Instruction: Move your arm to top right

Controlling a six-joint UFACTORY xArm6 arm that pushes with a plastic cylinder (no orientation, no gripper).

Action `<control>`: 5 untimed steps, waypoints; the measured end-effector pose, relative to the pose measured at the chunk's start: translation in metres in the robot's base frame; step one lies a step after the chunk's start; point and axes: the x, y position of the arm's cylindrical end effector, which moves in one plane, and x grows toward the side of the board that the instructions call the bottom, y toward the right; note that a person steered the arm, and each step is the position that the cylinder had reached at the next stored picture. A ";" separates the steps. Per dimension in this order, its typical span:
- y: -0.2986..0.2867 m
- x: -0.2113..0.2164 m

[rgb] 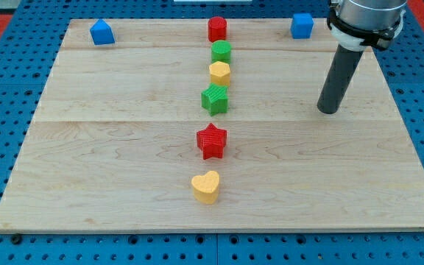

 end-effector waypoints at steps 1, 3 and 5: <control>0.000 0.000; 0.003 -0.001; 0.003 -0.001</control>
